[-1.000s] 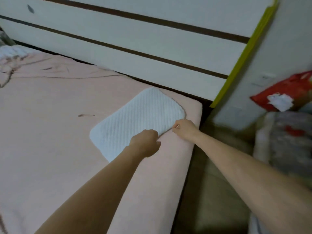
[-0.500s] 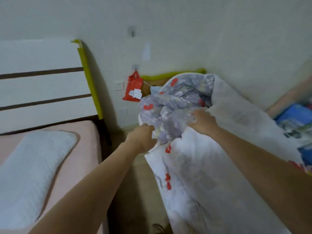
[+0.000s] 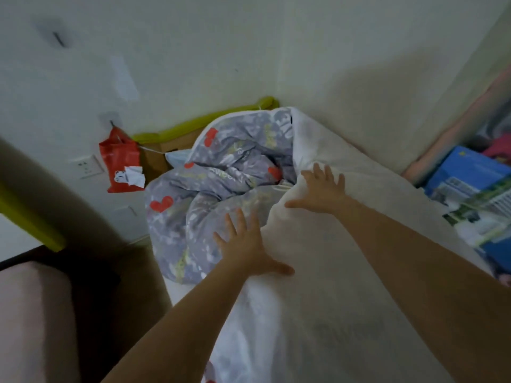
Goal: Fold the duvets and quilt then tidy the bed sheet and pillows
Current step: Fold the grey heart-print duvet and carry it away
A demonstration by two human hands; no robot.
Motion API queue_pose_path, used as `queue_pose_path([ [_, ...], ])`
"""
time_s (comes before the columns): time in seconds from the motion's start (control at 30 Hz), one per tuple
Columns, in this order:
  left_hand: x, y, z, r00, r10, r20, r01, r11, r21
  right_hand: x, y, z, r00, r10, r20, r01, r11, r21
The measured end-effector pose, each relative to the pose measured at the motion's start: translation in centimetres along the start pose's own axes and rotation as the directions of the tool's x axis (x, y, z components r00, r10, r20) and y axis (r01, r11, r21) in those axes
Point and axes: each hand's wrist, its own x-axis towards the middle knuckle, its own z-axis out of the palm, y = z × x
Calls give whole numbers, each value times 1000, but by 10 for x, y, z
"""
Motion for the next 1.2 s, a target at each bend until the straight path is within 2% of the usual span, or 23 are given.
queue_pose_path([
  [0.07,29,0,7,1000,-14,-22,14,1000,10,33,1,11,984,-176,12,176,972,-156],
  [0.13,63,4,22,998,1,-62,7,991,135,69,3,32,939,-335,80,345,906,-246],
  [0.2,84,4,34,996,8,-94,16,969,246,81,8,58,914,-375,157,405,876,-262],
  [0.3,121,-3,64,992,-96,-77,113,958,263,93,24,114,924,-287,252,337,924,-182],
  [0.37,134,-12,78,984,-172,-38,176,958,225,89,26,143,939,-241,245,280,950,-141],
  [0.43,141,-17,93,983,-186,-5,184,964,194,87,23,162,959,-221,178,241,966,-96],
  [0.5,138,-16,103,987,-158,-9,157,970,185,82,18,170,980,-197,34,197,980,-18],
  [0.57,129,-14,111,994,-98,-45,105,970,220,75,9,169,983,-148,-111,163,977,139],
  [0.6,122,-13,113,995,-59,-78,75,970,231,71,3,164,981,-104,-164,146,952,268],
  [0.7,104,-16,108,988,20,-150,16,972,236,55,-22,144,983,0,-186,112,801,589],
  [0.8,81,-37,76,978,-14,-209,23,999,38,36,-45,122,974,58,-221,132,647,751],
  [0.9,55,-55,31,938,-46,-344,-8,988,-154,17,-66,90,960,66,-272,190,559,807],
  [1.03,0,-62,-25,876,-73,-477,-65,962,-266,-26,-103,35,937,13,-348,305,453,838],
  [1.2,-124,-93,-75,780,-104,-617,-140,932,-334,-120,-171,-21,931,-51,-362,359,321,876],
])
